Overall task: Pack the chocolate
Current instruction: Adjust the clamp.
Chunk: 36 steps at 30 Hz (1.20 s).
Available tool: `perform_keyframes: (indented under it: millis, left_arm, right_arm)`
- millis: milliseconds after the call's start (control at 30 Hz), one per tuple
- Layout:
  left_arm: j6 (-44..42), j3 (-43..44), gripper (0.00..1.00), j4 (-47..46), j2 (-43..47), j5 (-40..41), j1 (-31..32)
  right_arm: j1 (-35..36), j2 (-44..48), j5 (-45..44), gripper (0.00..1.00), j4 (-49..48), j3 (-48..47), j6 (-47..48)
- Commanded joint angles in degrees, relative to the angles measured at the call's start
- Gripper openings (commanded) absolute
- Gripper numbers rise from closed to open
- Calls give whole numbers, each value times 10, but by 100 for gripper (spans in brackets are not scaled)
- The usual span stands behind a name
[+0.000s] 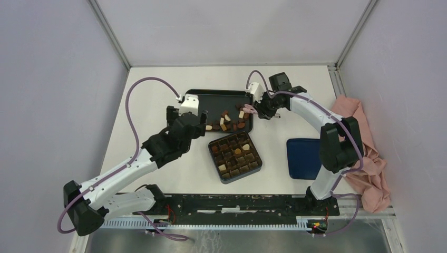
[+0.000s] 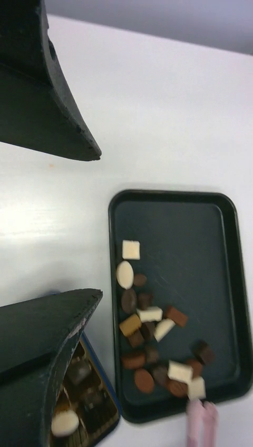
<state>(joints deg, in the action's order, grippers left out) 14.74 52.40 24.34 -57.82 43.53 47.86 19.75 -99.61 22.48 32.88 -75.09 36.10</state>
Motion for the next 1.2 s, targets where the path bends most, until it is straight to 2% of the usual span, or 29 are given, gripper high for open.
perform_keyframes:
  millis: [0, 200, 367, 900, 1167]
  left_arm:
    - [-91, -18, 95, -19, -3, 38, -3]
    - [-79, -31, 93, -9, -3, 31, -12]
    - [-78, -34, 93, -12, 2, 23, -20]
    - [-80, -33, 91, -13, -7, -7, -37]
    - [-82, -33, 91, -15, -8, -20, -41]
  right_arm:
    - [-1, -36, -21, 40, 19, -66, 0]
    - [2, -122, -10, 40, 41, -166, -22]
    - [2, -167, -26, 41, 53, -209, -13]
    - [2, -231, -19, 44, 99, -273, 21]
    - [2, -221, -23, 42, 81, -258, 16]
